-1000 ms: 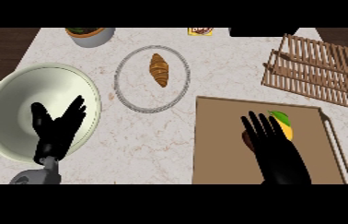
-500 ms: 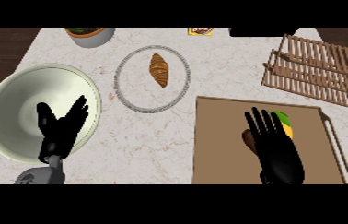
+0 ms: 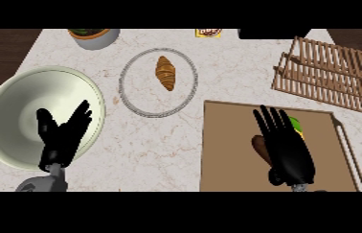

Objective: Pick the sweet potato from the tray and place it in the tiered shelf

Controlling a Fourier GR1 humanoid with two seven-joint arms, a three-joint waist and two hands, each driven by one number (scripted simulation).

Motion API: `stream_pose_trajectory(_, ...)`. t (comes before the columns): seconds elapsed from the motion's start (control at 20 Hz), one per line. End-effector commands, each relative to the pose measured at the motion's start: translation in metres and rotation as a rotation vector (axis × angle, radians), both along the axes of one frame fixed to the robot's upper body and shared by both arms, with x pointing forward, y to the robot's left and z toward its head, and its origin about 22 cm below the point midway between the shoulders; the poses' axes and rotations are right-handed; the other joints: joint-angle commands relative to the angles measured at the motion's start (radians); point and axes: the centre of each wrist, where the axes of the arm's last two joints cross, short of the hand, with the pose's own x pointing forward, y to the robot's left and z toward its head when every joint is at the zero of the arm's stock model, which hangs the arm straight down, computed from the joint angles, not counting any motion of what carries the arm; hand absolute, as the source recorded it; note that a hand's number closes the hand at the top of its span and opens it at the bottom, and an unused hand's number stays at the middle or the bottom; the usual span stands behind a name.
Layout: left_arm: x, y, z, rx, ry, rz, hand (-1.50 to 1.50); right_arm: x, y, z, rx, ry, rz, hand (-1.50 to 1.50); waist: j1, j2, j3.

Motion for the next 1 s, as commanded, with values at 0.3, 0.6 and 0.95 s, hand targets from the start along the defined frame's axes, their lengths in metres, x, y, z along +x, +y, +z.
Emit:
stream_pose_trajectory(0.3, 0.002, 0.005, -0.002, 0.007, 0.007, -0.004, 0.00, 0.009, -0.005, -0.031, -0.315, 0.220, 0.131, 1.50, 0.012, 0.011, -0.001)
stream_pose_trajectory(0.6, 0.006, -0.004, 0.000, -0.013, 0.024, 0.007, 0.00, 0.004, -0.001, -0.048, -0.076, 0.193, 0.168, 1.50, 0.002, 0.009, 0.002)
stream_pose_trajectory(0.95, -0.009, 0.001, -0.004, -0.008, 0.016, 0.014, 0.00, -0.002, -0.019, -0.027, 0.188, 0.141, 0.127, 1.50, -0.003, 0.007, 0.003)
